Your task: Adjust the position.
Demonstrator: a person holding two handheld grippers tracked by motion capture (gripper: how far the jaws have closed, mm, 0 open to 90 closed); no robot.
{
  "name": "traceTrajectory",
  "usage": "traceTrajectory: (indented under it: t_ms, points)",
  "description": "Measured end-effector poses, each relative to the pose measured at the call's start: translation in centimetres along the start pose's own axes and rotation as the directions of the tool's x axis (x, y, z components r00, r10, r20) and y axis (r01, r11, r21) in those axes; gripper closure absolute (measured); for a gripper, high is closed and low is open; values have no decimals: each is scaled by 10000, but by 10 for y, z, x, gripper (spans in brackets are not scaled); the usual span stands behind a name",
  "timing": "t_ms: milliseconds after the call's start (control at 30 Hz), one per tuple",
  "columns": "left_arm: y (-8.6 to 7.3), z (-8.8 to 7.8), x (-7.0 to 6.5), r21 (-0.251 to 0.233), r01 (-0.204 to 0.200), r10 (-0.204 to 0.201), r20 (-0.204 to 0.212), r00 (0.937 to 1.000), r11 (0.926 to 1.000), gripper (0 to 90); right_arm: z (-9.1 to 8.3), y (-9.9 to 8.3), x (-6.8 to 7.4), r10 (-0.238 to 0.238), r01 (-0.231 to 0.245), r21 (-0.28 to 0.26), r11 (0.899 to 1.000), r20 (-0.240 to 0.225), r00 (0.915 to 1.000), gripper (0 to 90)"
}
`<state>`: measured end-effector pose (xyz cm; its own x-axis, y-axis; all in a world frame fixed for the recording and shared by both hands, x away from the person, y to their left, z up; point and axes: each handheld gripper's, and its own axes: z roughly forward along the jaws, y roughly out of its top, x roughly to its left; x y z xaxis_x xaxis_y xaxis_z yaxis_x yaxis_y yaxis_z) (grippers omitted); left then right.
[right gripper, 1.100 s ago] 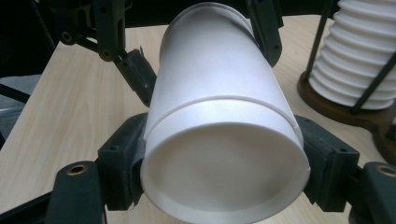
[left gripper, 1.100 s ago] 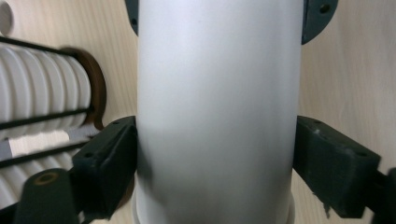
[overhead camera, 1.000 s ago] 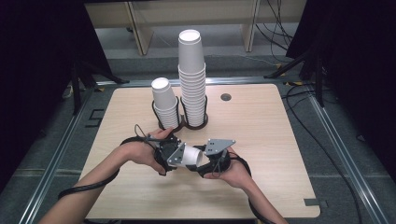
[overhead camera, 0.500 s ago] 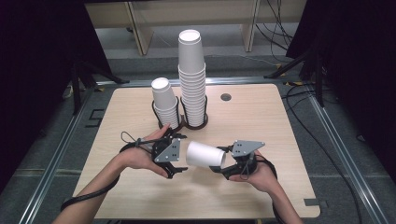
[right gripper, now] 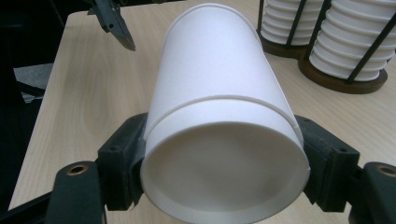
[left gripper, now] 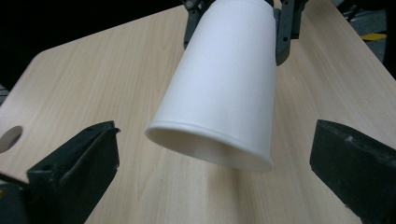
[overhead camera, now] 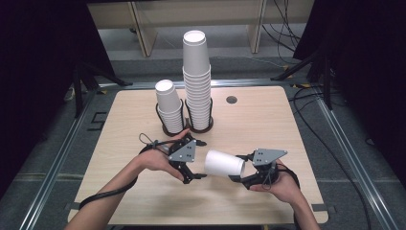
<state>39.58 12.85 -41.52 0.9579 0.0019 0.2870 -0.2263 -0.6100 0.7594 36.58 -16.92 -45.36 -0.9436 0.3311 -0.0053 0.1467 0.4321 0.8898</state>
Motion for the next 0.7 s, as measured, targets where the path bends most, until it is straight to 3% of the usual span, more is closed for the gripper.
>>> traceTrajectory:
  t_ms: [133, 300, 600, 633, 700]
  points:
    - [3, 10, 3, 252, -162, 155, 297, 9994, 9996, 11, -1, -2, 0, -43, 43, -71, 10000, -12, 10000, 274]
    - [2, 19, 5, 257, -33, 19, 527, 9986, 9997, 14, -3, -3, -2, 42, -42, -66, 10000, 21, 10000, 274]
    - [-1, 25, 3, 222, 5, -20, 658, 9978, 9998, 19, -2, -2, -3, -88, 88, -32, 10000, -8, 10000, 274]
    - [-1, 25, 3, 226, 31, -46, 652, 9979, 9997, 19, -1, -2, -2, 72, -72, -67, 10000, -66, 10000, 275]
    - [-2, 26, 2, 181, 56, -68, 663, 9978, 9998, 20, 0, -1, -2, -100, 100, -120, 9999, -17, 9999, 274]
